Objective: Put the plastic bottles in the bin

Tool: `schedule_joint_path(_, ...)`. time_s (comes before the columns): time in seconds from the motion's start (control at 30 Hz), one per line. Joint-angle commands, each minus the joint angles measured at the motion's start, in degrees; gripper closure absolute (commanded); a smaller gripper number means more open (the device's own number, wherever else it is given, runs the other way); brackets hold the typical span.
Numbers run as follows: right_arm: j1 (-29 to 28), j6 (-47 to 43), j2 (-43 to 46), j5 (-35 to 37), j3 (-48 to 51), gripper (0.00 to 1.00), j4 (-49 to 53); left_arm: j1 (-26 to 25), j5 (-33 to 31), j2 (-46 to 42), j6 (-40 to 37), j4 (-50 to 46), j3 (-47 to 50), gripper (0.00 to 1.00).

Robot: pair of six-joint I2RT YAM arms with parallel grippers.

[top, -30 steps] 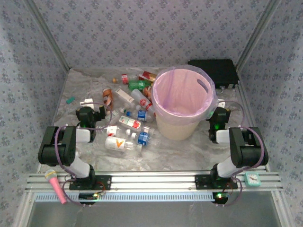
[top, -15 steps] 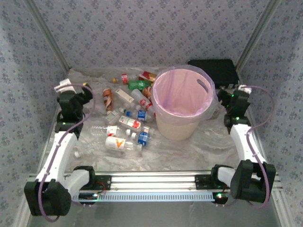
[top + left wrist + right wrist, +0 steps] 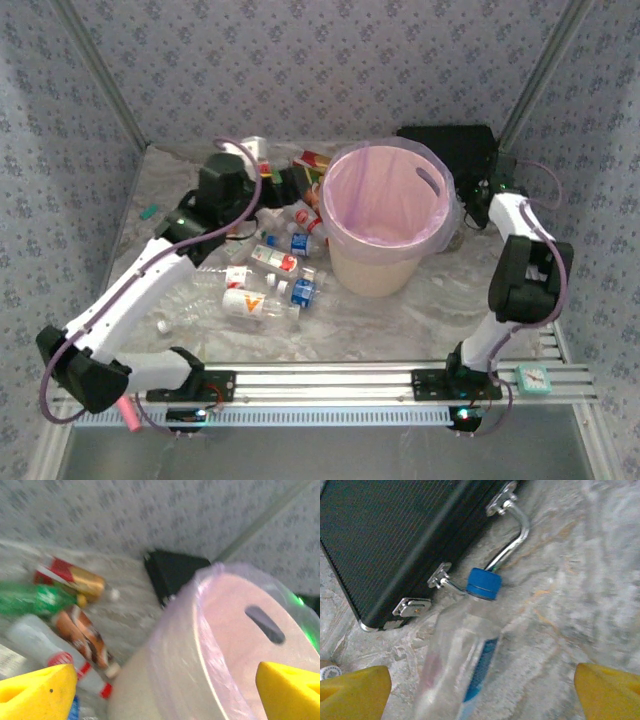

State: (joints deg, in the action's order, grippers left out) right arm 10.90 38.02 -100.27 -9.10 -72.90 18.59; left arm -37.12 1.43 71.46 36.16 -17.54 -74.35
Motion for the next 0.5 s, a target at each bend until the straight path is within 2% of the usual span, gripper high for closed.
schedule_joint_path(0.0, -2.77, 2.5, -4.36, -1.57, -5.19, 0.03, 3.86, -2.69, -0.53, 2.24, 2.7, -1.23, -2.98, 0.08)
schedule_joint_path(0.13, -5.83, 4.32, -9.67, 0.13, -8.99, 0.03, 4.35, -6.33, -3.54, 4.46, 4.18, 1.54, -1.1, 0.08)
schedule_joint_path(0.47, -9.16, 6.07, -16.11, 5.43, -12.26, 0.02, 7.01, -6.94, -3.19, 9.4, 4.9, 2.12, -2.39, 0.08)
